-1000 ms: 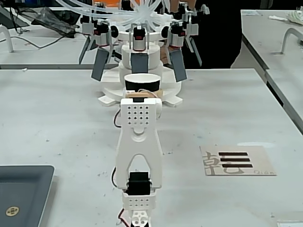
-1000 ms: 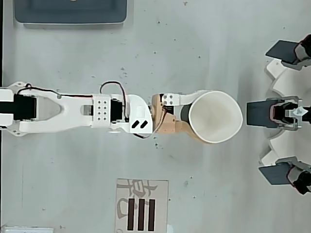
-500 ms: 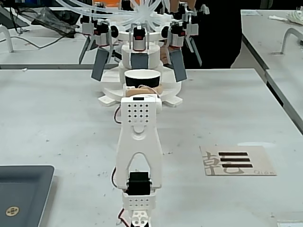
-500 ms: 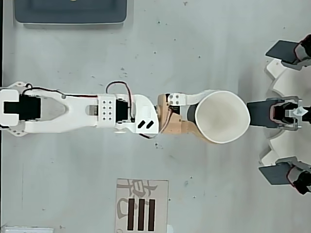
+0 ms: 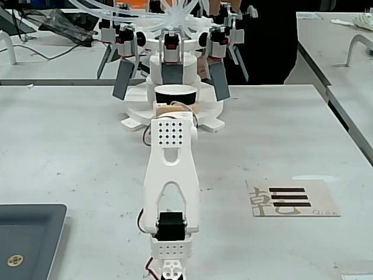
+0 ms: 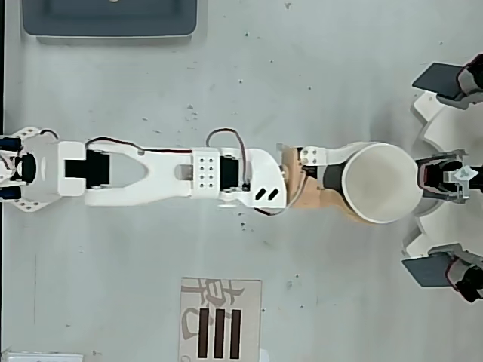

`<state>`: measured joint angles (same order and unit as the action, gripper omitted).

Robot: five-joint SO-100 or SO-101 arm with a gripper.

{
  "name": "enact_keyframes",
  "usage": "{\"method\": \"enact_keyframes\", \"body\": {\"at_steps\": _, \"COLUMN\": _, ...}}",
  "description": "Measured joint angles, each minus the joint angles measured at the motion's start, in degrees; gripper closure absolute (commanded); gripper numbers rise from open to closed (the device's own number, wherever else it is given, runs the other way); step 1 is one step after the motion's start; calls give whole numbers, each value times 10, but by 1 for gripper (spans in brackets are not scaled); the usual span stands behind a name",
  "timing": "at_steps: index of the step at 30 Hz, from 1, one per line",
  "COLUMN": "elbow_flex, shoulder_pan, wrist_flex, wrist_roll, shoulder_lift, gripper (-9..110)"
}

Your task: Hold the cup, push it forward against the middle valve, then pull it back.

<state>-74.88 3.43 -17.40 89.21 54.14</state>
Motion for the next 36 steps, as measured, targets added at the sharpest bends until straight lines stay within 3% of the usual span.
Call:
{"method": "enact_keyframes", "body": {"at_steps": 5, "elbow_flex": 149, "shoulder_pan": 0, "wrist_flex": 54, "wrist_roll": 1, "shoulder_lift": -91, "gripper": 97}}
{"method": "enact_keyframes", "body": {"at_steps": 10, "elbow_flex": 174, "shoulder_pan": 0, "wrist_flex": 57, "wrist_roll": 1, "shoulder_lift": -109, "gripper": 97}}
{"method": "enact_keyframes", "body": {"at_steps": 24, "elbow_flex": -229, "shoulder_pan": 0, "wrist_flex": -2, "wrist_roll": 4, "shoulder_lift": 223, "gripper": 97}}
{"method": "enact_keyframes", "body": {"at_steps": 36, "elbow_flex": -302, "shoulder_pan": 0, "wrist_flex": -21, "wrist_roll": 5, "shoulder_lift": 272, "gripper": 97}}
